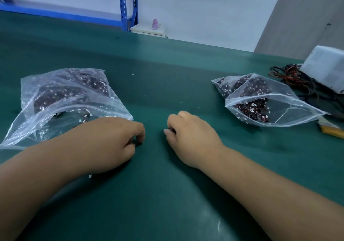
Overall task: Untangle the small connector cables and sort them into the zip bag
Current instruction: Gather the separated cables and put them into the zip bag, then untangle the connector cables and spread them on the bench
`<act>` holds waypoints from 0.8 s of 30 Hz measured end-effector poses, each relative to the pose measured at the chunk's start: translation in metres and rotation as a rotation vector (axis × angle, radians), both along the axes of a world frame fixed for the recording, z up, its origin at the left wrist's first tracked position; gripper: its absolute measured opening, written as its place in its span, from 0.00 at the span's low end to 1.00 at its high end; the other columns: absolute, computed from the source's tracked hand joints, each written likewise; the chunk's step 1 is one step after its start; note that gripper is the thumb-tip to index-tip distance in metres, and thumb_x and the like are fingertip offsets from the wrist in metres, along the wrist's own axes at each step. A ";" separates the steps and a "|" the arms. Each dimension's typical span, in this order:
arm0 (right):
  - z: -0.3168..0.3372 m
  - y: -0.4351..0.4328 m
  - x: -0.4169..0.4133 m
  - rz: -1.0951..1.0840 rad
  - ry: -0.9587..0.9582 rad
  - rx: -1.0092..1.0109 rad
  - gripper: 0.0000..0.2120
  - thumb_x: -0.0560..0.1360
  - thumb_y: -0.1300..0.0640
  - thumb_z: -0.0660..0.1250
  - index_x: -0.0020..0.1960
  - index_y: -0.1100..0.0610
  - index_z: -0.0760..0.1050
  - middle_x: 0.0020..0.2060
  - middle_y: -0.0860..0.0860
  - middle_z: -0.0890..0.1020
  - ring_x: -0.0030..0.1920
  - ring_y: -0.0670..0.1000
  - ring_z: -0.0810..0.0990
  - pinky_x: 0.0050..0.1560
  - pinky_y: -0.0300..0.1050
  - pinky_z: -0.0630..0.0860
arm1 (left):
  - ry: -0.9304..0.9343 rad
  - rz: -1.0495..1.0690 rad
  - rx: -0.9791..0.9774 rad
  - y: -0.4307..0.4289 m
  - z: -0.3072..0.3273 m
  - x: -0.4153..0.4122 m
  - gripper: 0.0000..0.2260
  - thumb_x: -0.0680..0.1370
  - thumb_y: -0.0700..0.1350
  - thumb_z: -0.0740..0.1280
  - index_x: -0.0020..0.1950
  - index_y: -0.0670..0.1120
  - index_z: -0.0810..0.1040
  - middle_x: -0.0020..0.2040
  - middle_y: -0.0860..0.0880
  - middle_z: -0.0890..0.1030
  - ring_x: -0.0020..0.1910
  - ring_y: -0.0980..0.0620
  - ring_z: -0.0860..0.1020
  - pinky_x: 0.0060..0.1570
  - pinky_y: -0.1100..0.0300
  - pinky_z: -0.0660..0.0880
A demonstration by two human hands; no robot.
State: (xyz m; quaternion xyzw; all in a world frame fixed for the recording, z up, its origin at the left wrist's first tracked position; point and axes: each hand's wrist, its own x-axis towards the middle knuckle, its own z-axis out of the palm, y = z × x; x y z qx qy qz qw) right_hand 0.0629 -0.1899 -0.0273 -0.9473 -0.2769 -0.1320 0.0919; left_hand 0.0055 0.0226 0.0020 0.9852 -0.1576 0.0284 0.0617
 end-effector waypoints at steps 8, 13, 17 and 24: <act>0.006 -0.039 -0.010 -0.035 0.042 -0.144 0.15 0.82 0.45 0.55 0.40 0.52 0.57 0.32 0.47 0.64 0.36 0.59 0.68 0.35 0.50 0.60 | 0.006 -0.084 -0.176 -0.023 -0.008 -0.010 0.04 0.76 0.52 0.64 0.50 0.60 0.74 0.41 0.64 0.75 0.48 0.67 0.71 0.42 0.71 0.67; 0.021 -0.067 -0.026 -0.124 -0.029 0.051 0.12 0.79 0.49 0.62 0.42 0.55 0.65 0.34 0.51 0.72 0.39 0.59 0.73 0.39 0.54 0.67 | -0.056 -0.159 -0.218 -0.035 -0.009 -0.015 0.06 0.77 0.52 0.65 0.54 0.59 0.76 0.45 0.64 0.73 0.49 0.64 0.71 0.53 0.65 0.70; 0.053 -0.107 -0.022 -0.271 -0.162 0.217 0.14 0.77 0.52 0.66 0.37 0.58 0.68 0.29 0.51 0.72 0.33 0.57 0.70 0.33 0.51 0.66 | -0.185 -0.177 -0.058 -0.032 -0.004 -0.015 0.13 0.75 0.58 0.63 0.58 0.58 0.77 0.50 0.62 0.74 0.50 0.56 0.74 0.52 0.54 0.75; 0.072 -0.141 0.031 -0.559 -0.030 0.140 0.12 0.75 0.55 0.62 0.35 0.59 0.70 0.30 0.54 0.77 0.32 0.54 0.74 0.32 0.46 0.69 | 0.052 0.002 0.123 -0.017 -0.020 -0.019 0.44 0.65 0.79 0.30 0.75 0.65 0.57 0.72 0.64 0.58 0.72 0.57 0.59 0.68 0.50 0.60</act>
